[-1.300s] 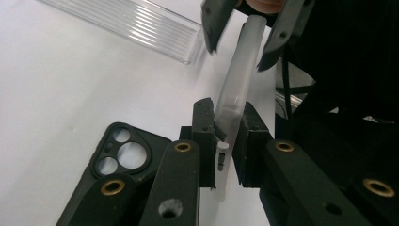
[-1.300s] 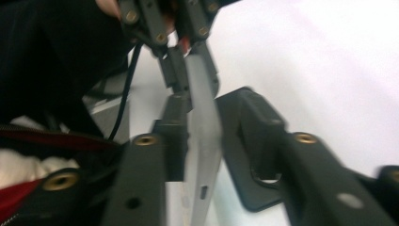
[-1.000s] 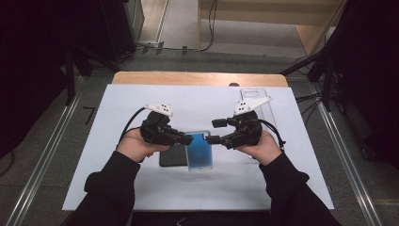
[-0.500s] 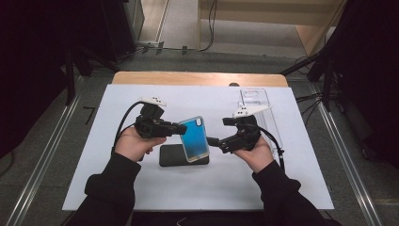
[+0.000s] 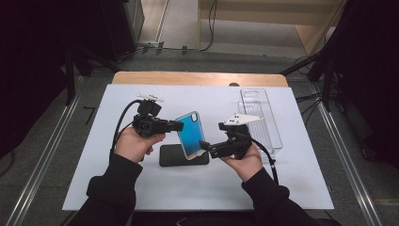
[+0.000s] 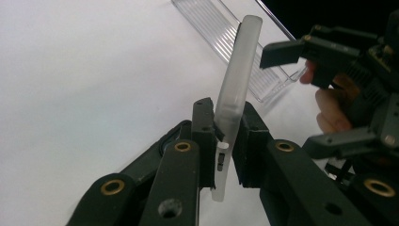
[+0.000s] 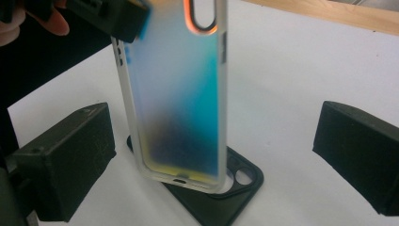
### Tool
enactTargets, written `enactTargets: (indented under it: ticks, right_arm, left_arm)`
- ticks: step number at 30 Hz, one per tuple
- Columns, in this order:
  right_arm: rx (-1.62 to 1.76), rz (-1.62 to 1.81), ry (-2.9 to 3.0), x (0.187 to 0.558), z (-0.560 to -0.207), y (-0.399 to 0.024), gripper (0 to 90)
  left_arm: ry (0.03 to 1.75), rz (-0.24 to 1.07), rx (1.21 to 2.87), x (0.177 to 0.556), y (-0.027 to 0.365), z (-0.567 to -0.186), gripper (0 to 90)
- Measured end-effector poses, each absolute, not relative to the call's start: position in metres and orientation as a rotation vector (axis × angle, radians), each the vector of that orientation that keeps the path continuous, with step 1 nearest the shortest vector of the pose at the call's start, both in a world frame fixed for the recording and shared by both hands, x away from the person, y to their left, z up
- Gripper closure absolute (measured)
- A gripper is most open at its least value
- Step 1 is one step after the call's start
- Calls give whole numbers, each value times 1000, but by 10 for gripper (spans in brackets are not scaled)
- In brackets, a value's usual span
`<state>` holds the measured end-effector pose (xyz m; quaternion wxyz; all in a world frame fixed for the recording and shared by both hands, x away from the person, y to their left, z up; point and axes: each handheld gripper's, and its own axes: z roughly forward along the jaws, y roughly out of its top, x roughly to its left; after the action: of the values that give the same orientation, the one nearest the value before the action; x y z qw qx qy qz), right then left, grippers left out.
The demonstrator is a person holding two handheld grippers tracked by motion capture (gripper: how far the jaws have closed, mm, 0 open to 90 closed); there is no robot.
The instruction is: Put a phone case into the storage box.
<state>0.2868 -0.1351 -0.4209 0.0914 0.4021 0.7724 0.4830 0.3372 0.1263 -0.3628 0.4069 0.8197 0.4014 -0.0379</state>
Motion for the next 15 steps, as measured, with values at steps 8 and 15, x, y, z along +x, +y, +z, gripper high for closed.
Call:
enactTargets:
  ticks: [8, 15]
  right_arm:
    - [1251, 1384, 2238, 282, -426, -117, 0]
    - [1225, 1349, 2230, 280, -428, -108, 0]
  left_arm:
    - [1029, -43, 2085, 333, 118, -363, 808]
    - [1033, -55, 2081, 330, 108, -367, 808]
